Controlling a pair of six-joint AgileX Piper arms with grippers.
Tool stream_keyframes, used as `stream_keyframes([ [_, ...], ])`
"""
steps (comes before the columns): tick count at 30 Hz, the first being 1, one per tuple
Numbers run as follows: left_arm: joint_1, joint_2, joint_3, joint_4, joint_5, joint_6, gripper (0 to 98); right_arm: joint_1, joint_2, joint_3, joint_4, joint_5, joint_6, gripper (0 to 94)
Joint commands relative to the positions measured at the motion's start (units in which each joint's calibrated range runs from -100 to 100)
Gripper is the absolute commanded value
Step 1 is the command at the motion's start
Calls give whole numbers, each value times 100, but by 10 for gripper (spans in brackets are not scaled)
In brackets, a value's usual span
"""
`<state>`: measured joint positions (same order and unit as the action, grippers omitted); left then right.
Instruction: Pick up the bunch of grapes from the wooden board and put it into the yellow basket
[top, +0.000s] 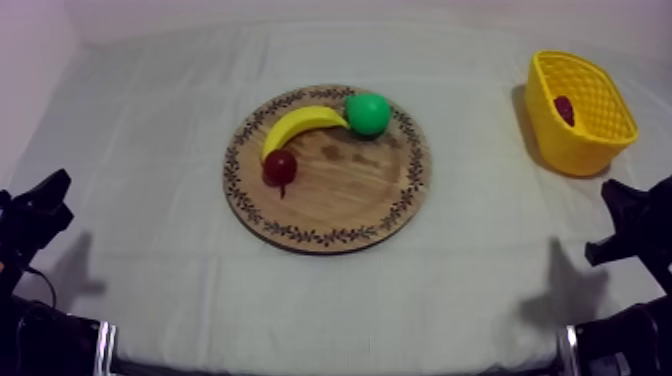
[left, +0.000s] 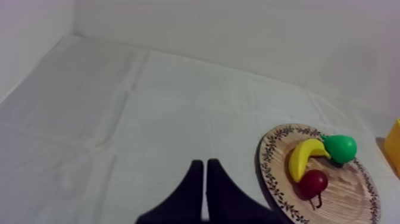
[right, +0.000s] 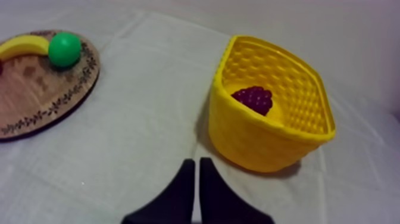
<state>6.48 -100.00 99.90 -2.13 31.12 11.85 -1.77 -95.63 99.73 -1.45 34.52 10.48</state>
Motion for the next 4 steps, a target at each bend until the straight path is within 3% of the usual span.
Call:
stream_keyframes([
  [1,-1,0,-1,0,0,0,1,1,-4,5,-4,8,77,3],
  [4,-1,0,-1,0,0,0,1,1,-4,5,-4,8,62,3],
])
